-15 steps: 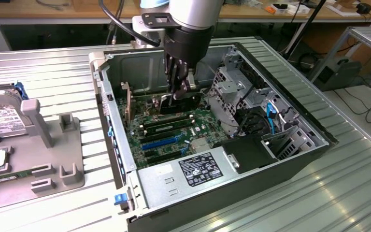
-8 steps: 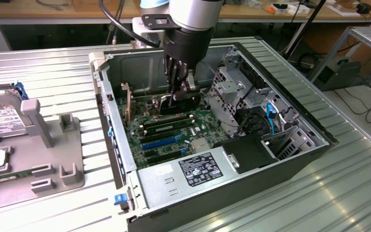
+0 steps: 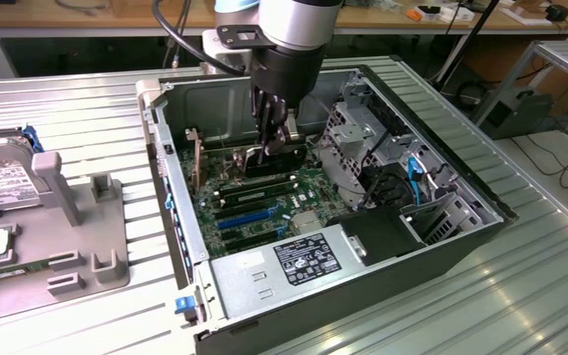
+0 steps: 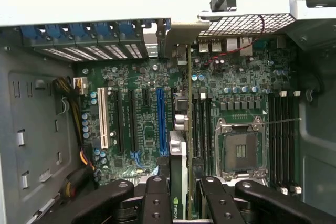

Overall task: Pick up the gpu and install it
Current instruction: 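Insert the gpu into the slot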

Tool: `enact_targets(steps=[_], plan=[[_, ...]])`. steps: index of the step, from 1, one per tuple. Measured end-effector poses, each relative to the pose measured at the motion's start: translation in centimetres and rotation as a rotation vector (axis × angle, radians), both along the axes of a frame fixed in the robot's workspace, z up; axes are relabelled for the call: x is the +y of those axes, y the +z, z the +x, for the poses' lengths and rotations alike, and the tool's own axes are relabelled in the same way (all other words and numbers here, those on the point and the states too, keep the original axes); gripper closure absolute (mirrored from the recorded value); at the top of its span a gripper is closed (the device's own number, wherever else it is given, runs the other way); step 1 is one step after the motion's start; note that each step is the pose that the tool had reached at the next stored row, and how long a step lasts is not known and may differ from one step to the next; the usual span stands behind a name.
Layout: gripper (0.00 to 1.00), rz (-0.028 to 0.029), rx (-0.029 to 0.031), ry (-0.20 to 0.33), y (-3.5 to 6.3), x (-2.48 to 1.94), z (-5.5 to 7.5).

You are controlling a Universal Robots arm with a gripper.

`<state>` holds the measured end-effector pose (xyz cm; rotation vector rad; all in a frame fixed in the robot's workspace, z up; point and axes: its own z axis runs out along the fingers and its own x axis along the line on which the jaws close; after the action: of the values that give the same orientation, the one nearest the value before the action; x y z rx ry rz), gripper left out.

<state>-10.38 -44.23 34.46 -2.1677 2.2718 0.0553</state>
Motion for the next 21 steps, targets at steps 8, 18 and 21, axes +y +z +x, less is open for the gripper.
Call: enact_targets(steps=[8,18,21], plan=[[0.73,0.0001,0.0,0.0,-0.19,0.0,0.0],[0.73,0.0003,-0.0001,0.0,-0.63,0.01,0.0],[0.73,0.0003,-0.0002,0.0,-0.81,0.01,0.02]])
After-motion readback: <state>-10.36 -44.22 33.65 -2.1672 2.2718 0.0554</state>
